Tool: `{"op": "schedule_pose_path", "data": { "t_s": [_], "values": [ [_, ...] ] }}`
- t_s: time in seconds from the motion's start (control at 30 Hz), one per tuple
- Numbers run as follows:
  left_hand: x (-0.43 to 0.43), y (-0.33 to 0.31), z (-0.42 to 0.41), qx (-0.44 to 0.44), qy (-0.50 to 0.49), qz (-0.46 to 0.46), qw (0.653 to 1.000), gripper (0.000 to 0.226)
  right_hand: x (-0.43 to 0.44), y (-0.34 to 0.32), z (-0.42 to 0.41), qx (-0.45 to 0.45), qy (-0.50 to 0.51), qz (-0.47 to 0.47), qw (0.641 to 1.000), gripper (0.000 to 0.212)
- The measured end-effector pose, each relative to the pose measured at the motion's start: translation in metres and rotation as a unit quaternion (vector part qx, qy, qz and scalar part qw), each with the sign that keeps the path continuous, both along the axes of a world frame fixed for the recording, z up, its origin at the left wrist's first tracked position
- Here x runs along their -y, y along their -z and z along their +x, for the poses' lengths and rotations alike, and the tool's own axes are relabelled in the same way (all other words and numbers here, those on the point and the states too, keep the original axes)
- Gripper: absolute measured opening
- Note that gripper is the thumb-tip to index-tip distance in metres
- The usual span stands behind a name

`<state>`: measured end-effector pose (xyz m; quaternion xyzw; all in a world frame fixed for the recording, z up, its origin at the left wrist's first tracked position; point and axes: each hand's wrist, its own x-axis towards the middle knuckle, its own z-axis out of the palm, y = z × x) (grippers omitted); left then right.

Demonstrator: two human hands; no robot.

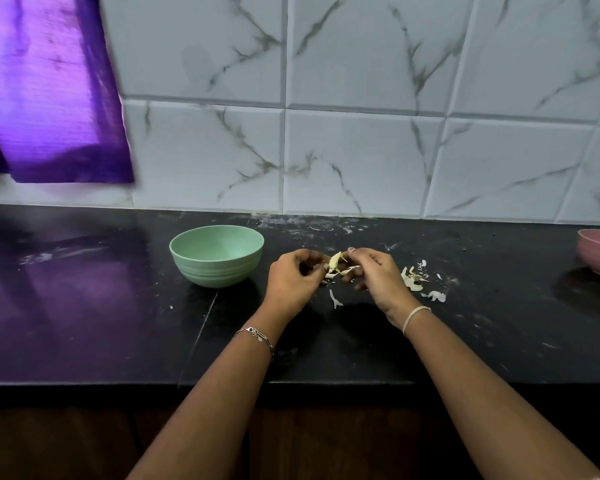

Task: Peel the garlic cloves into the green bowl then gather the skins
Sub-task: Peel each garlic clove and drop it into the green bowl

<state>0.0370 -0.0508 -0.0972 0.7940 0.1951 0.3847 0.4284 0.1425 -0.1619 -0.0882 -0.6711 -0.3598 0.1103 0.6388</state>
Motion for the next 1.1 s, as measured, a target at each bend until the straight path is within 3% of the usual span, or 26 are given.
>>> {"op": "schedule_pose_path", "data": {
  "t_s": [0.1,0.3,0.53,0.83,1.1],
  "values": [
    [-0.001,0.000,0.001,0.015,-0.020,-0.016,1.000,0.008,-0.001,0.006,0.002,0.018,-0.009,-0.007,1.000,0.012],
    [-0.005,0.003,0.003,0.037,-0.024,-0.047,0.998,0.009,0.001,0.007,0.003,0.008,-0.040,0.027,0.999,0.056],
    [-0.006,0.005,0.006,0.055,0.083,-0.185,0.978,0.009,-0.003,0.007,0.004,0.064,-0.006,0.037,0.997,0.033],
    [-0.015,0.006,0.008,0.117,0.015,-0.207,0.971,0.007,-0.002,0.010,0.005,0.081,-0.037,0.018,0.996,0.011],
    [-0.011,0.006,0.005,0.081,0.096,-0.179,0.976,0.024,0.002,0.007,0.001,0.061,-0.078,0.004,0.995,0.015]
  ]
}}
